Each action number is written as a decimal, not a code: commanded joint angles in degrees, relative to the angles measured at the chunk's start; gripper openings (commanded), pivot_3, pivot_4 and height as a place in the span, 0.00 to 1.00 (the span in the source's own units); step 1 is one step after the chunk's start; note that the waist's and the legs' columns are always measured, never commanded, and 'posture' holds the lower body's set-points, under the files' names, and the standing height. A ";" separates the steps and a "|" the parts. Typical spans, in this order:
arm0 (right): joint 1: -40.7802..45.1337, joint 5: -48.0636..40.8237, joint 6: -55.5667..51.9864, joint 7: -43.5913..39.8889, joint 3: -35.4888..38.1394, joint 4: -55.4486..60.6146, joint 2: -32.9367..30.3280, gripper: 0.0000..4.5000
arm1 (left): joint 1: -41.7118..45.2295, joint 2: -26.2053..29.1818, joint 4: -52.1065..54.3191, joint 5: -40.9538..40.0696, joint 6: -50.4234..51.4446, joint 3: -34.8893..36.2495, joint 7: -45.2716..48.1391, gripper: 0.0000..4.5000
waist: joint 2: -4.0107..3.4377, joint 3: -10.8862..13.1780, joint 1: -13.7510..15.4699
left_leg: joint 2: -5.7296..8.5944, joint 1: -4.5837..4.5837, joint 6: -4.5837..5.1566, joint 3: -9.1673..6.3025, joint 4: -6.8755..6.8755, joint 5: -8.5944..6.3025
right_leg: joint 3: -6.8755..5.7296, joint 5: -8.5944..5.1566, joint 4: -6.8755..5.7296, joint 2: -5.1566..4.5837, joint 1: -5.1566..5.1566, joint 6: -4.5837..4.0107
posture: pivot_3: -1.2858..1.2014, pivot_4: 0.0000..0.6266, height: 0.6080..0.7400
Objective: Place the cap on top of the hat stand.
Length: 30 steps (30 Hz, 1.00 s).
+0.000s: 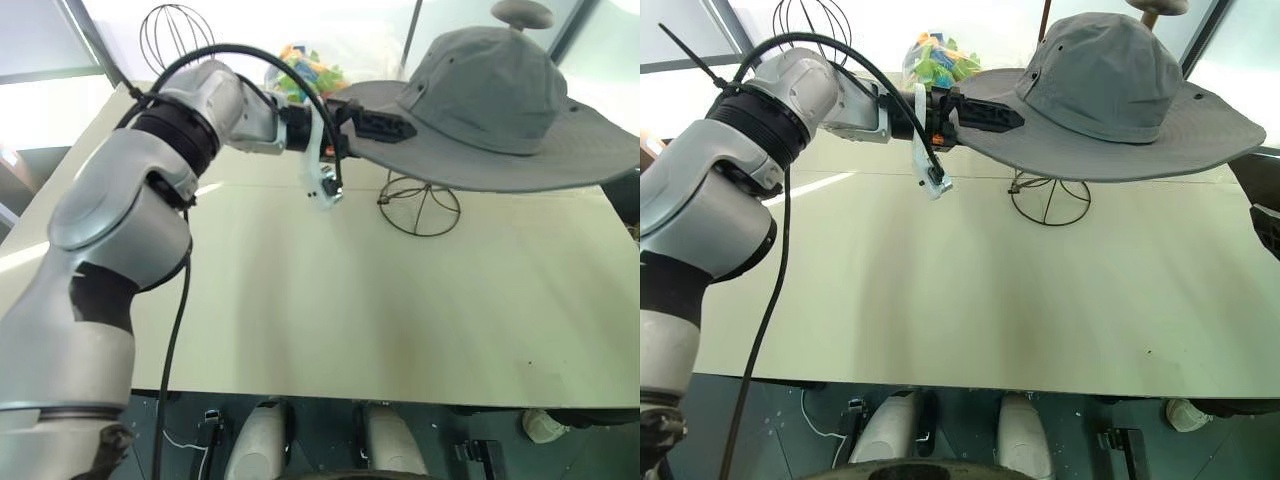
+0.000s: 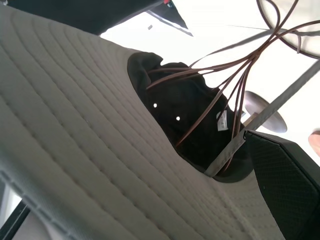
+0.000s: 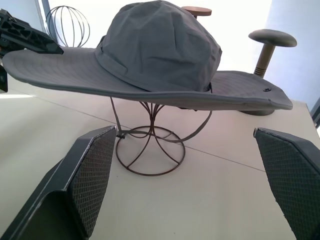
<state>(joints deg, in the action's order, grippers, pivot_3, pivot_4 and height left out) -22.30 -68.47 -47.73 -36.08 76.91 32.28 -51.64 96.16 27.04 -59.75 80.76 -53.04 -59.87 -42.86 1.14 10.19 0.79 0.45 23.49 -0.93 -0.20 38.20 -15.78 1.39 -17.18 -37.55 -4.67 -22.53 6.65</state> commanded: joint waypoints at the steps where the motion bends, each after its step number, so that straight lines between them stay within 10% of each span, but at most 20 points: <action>1: 0.74 0.68 1.54 0.01 0.10 -0.50 -1.53 1.00 | 0.18 0.97 2.22 1.16 2.09 -0.49 -1.92 0.99 | 0.00 0.00 -0.02 | 0.00 0.00 0.00 0.00 0.00 0.00 | 0.00 0.00 0.00 0.00 0.00 0.00 | 0.52 0.24 0.99; 16: 3.67 2.72 1.69 0.03 -3.02 -1.78 -2.59 1.00 | -0.61 4.11 4.65 -3.48 -1.37 3.34 0.10 0.99 | 0.03 0.02 -0.03 | -0.01 0.00 0.00 0.00 0.01 0.00 | 0.00 0.00 -0.04 0.00 -0.02 0.00 | 0.52 0.24 0.99; 30: 6.32 6.91 1.97 -3.27 -6.20 -5.12 -4.82 1.00 | -13.02 18.71 18.04 -23.05 -13.18 18.69 18.72 0.99 | -0.02 -0.04 0.01 | -0.09 -0.01 -0.04 0.04 0.12 0.03 | 0.03 0.00 -0.31 -0.05 -0.09 0.00 | 0.52 0.24 0.99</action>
<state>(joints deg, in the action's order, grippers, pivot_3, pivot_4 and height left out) -16.36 -62.53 -47.12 -38.39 69.80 27.70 -55.38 83.21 44.44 -41.55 62.98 -65.01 -44.84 -27.61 1.12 10.16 0.81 0.37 23.47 -0.97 -0.17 38.33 -15.75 1.42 -17.18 -37.87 -4.72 -22.60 6.65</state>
